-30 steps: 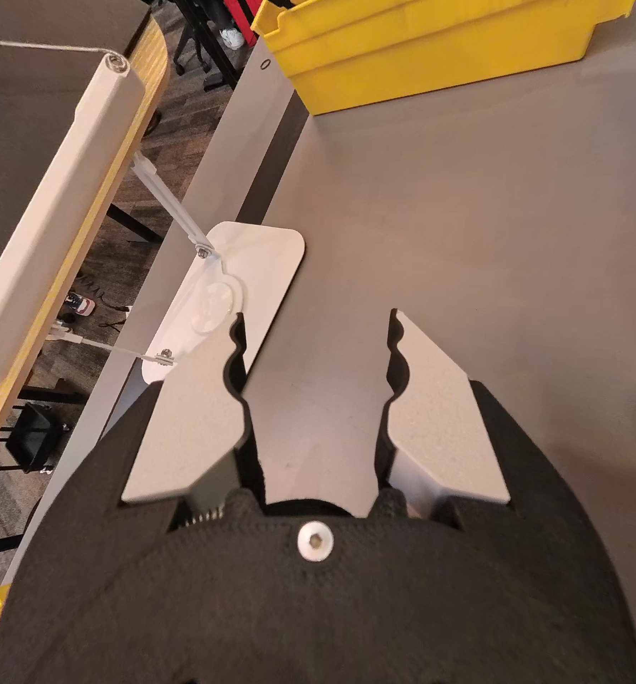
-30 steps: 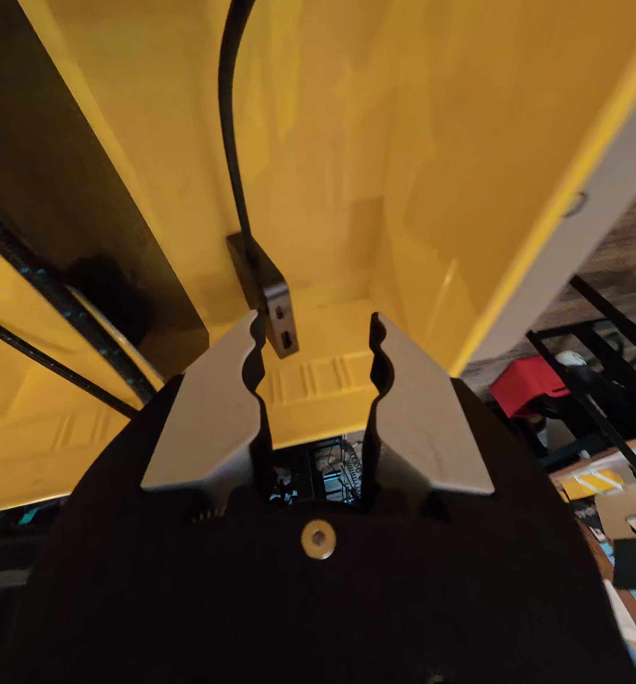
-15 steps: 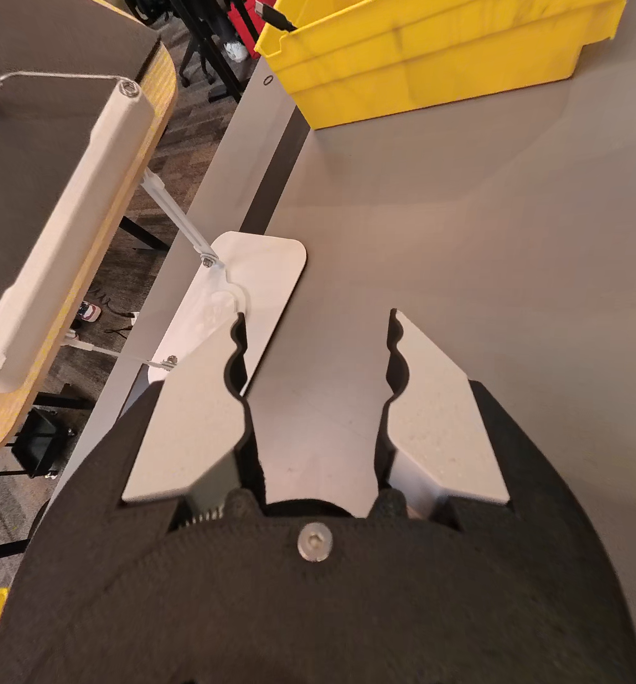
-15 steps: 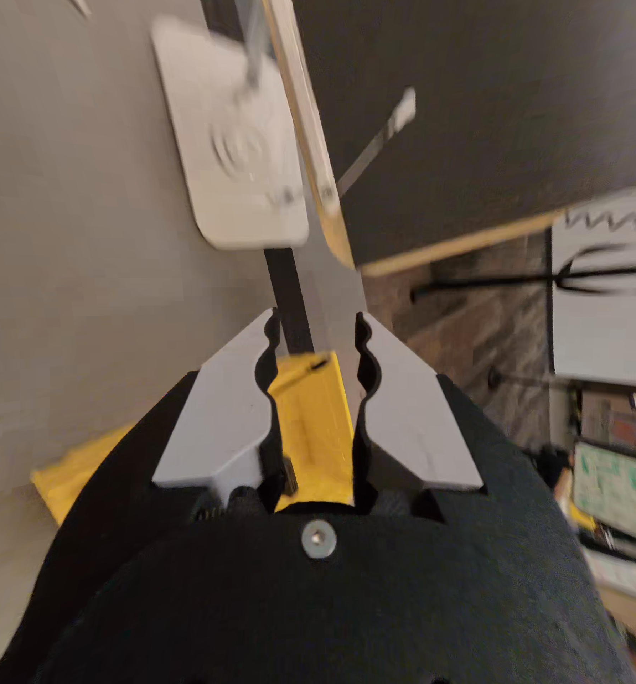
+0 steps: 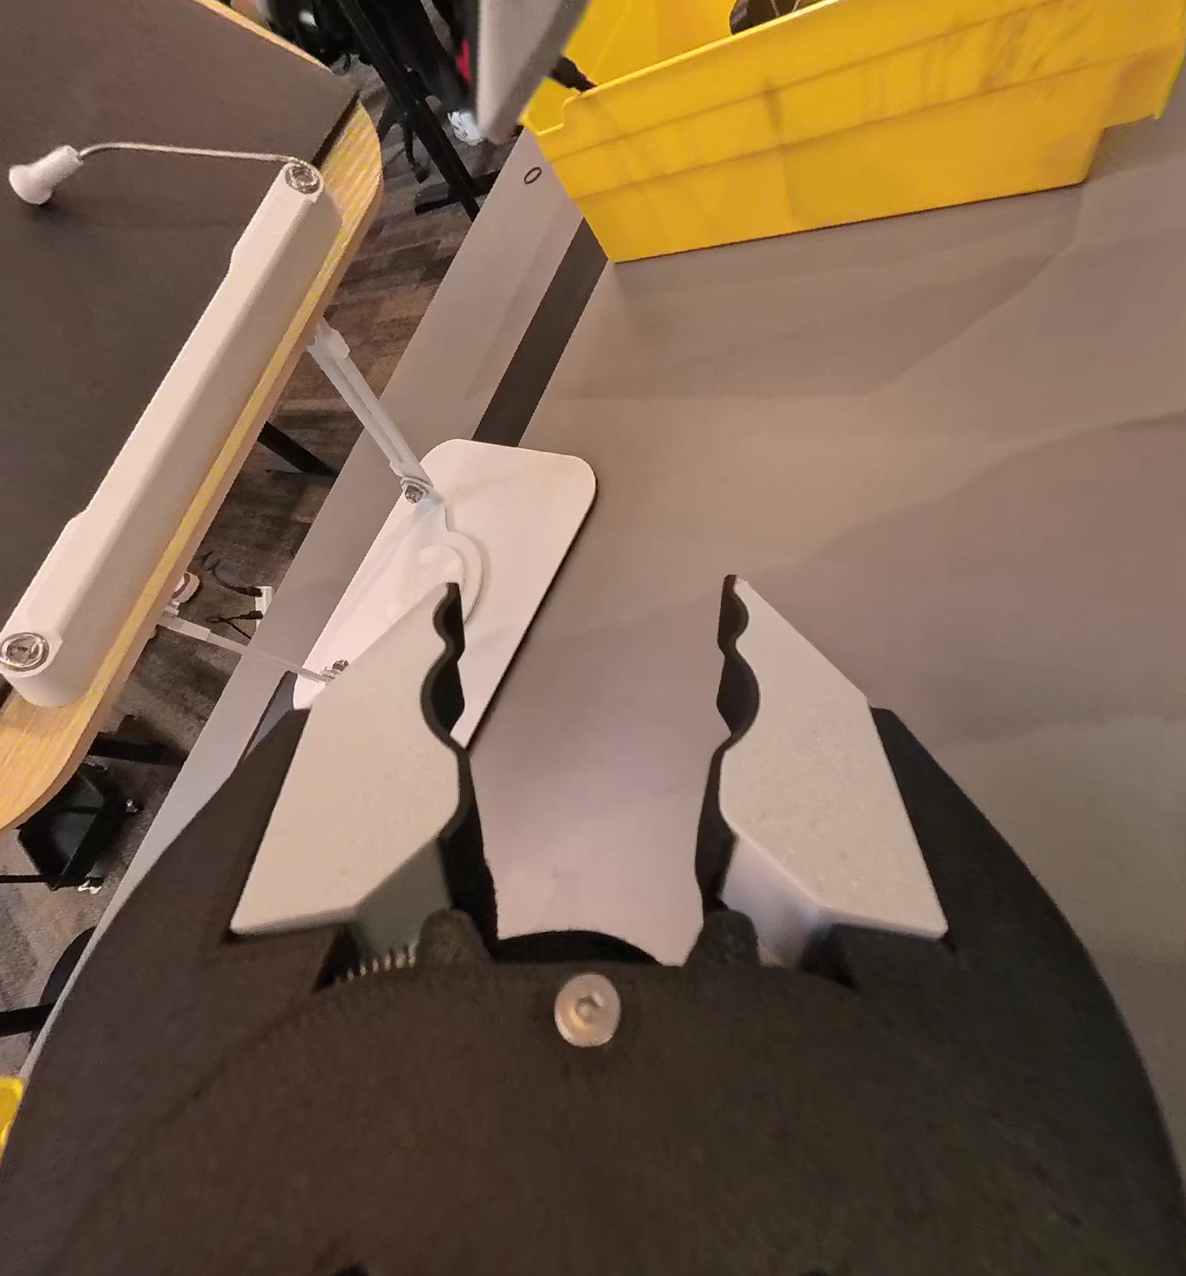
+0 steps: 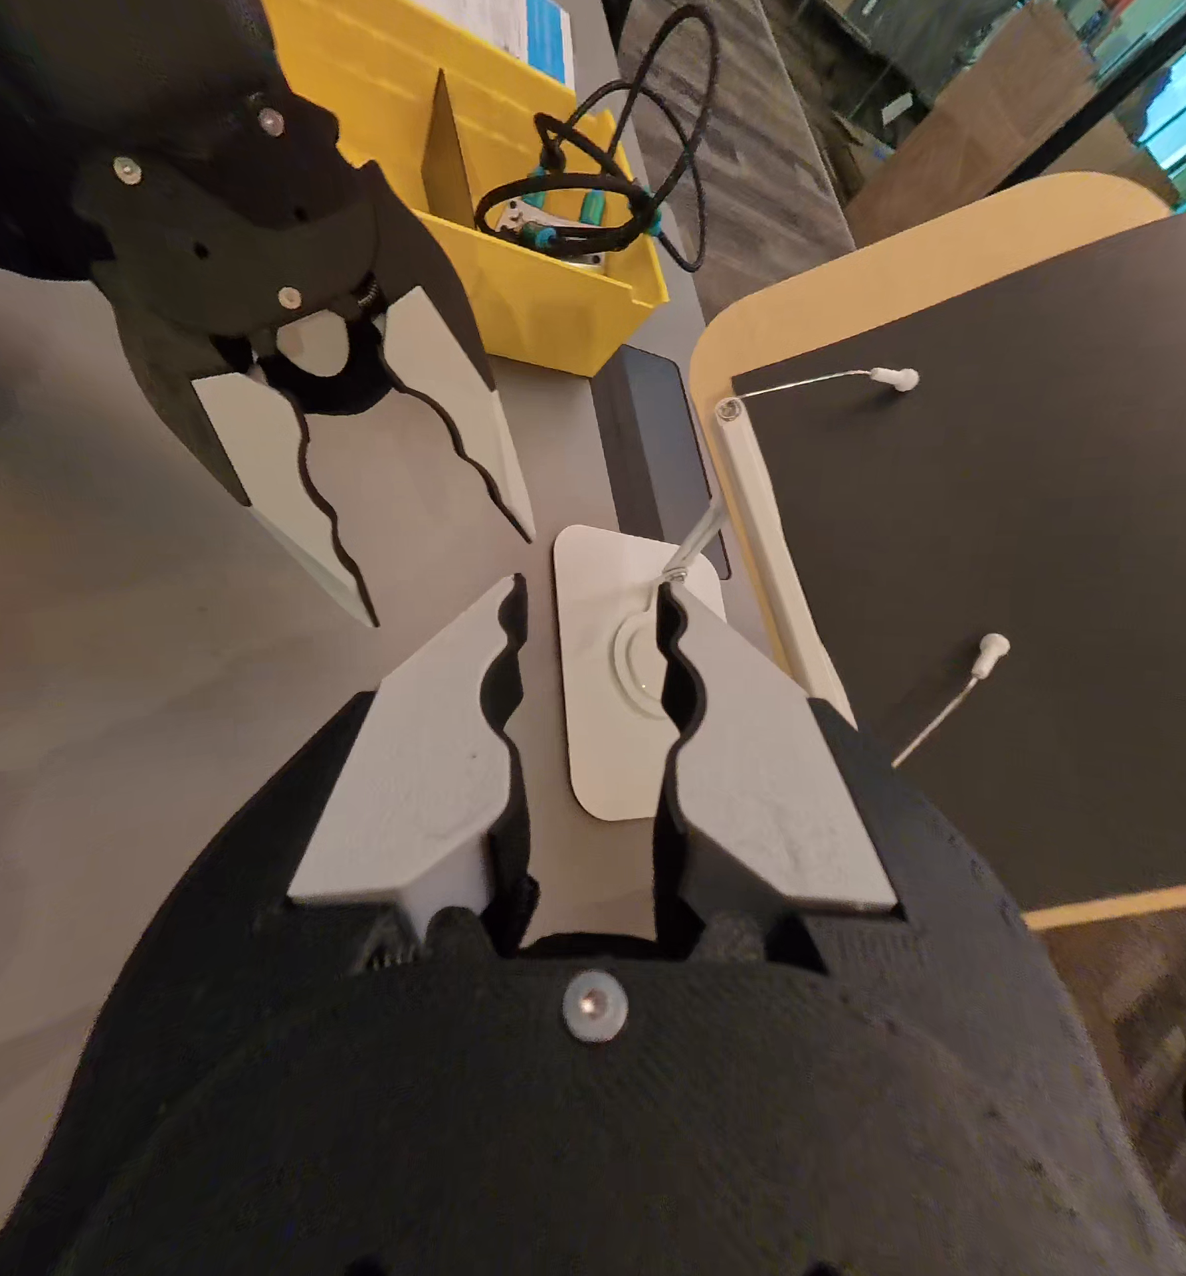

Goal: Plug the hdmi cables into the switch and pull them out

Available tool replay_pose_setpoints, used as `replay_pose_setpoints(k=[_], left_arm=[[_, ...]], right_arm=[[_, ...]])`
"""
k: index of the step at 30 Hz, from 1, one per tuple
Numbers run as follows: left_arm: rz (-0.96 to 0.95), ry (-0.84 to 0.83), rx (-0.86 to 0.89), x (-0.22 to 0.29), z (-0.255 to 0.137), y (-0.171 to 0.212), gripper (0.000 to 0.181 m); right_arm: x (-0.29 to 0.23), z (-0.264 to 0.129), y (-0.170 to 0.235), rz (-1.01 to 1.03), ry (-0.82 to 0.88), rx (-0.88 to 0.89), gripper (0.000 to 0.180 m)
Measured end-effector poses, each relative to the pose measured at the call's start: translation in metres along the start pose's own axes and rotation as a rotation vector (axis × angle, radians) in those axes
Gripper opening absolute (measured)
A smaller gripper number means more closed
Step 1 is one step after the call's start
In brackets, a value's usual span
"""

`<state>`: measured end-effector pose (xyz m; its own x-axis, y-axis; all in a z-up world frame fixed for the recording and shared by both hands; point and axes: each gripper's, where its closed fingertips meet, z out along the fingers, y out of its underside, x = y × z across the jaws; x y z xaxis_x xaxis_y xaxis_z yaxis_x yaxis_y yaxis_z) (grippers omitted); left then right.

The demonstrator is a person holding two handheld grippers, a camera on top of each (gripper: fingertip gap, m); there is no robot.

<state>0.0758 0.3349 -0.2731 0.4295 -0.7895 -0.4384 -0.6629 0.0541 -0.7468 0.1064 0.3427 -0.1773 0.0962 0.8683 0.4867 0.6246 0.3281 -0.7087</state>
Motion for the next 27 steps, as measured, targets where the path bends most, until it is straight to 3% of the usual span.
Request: replay_pose_setpoints(k=[5,9,12,16,21,27], left_arm=[[0.025,-0.061,0.002,-0.015,-0.014,-0.005,0.071],[0.051,-0.149,0.036,-0.041,-0.051,-0.022,0.070],[0.084,-0.245,-0.046,-0.073,-0.081,-0.009,0.070],[0.099,-0.375,-0.225,-0.128,-0.133,0.036,0.069],[0.137,-0.493,-0.521,-0.200,-0.197,0.120,0.071],[0.097,-0.402,-0.753,-0.243,-0.228,0.206,0.072]], right_arm=[[-0.001,0.004,0.011,-0.021,-0.001,-0.050,0.036],[0.001,-0.002,0.011,-0.010,-0.003,-0.024,0.036],[0.004,-0.001,0.020,-0.006,0.007,-0.055,0.036],[0.004,0.001,0.032,-0.012,0.001,-0.101,0.036],[0.002,0.005,0.037,-0.010,-0.012,-0.113,0.037],[0.000,0.009,0.041,-0.015,-0.024,-0.125,0.037]])
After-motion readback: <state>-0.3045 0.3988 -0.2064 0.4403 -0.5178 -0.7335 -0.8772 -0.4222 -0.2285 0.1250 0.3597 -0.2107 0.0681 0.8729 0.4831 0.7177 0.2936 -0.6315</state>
